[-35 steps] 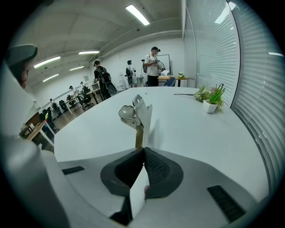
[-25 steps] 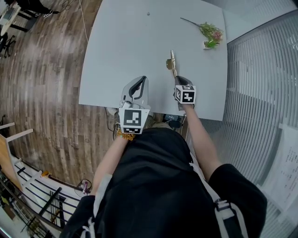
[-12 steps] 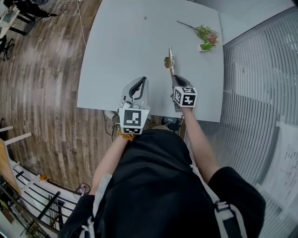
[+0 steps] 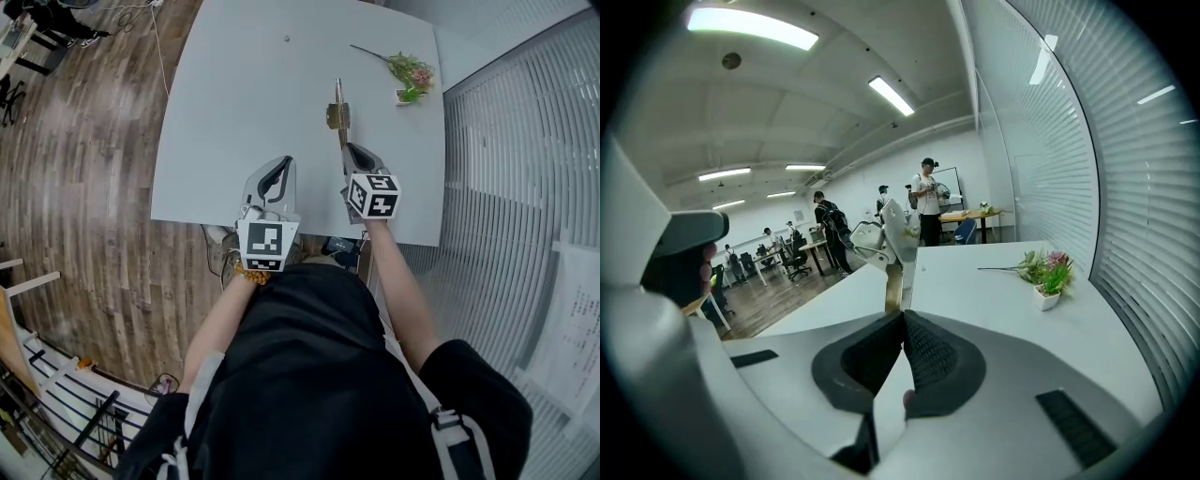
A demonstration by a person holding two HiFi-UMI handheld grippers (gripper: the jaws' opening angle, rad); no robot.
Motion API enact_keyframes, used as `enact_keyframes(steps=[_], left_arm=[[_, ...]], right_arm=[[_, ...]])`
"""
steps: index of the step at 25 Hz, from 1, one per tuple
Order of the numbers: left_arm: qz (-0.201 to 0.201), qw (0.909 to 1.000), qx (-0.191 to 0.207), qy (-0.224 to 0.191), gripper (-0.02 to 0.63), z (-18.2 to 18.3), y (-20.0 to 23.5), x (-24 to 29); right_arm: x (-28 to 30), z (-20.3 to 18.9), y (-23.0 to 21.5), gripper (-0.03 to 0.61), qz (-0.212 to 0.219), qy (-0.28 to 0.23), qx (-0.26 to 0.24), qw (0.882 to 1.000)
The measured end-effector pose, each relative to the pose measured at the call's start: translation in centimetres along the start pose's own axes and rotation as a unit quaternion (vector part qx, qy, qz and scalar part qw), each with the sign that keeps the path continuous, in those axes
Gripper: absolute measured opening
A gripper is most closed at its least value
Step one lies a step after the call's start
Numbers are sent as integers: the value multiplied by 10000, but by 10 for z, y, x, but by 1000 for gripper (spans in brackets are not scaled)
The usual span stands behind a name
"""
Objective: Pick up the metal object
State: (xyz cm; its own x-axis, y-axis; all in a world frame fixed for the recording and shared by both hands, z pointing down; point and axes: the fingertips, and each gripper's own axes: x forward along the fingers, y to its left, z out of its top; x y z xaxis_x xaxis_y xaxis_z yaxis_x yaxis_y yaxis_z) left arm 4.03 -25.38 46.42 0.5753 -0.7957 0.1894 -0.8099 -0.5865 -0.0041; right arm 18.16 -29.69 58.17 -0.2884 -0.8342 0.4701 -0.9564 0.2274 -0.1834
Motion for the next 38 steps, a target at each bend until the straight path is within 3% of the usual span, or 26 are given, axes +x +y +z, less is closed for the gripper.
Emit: enact_keyframes(steps=[12,23,38], left_arm=[[-25,10000,-34,-33,6,0,-1,0],[14,9998,-98,-190,6,9,5,0],[-30,9984,-173,-529,6,36,4,2]], right_arm=[[-30,65,26,6,173,-737,-227,9969],[-68,119,50,6,146,-1553,-419,9869],[-107,122,73,6,-33,-2207,-466,9742]])
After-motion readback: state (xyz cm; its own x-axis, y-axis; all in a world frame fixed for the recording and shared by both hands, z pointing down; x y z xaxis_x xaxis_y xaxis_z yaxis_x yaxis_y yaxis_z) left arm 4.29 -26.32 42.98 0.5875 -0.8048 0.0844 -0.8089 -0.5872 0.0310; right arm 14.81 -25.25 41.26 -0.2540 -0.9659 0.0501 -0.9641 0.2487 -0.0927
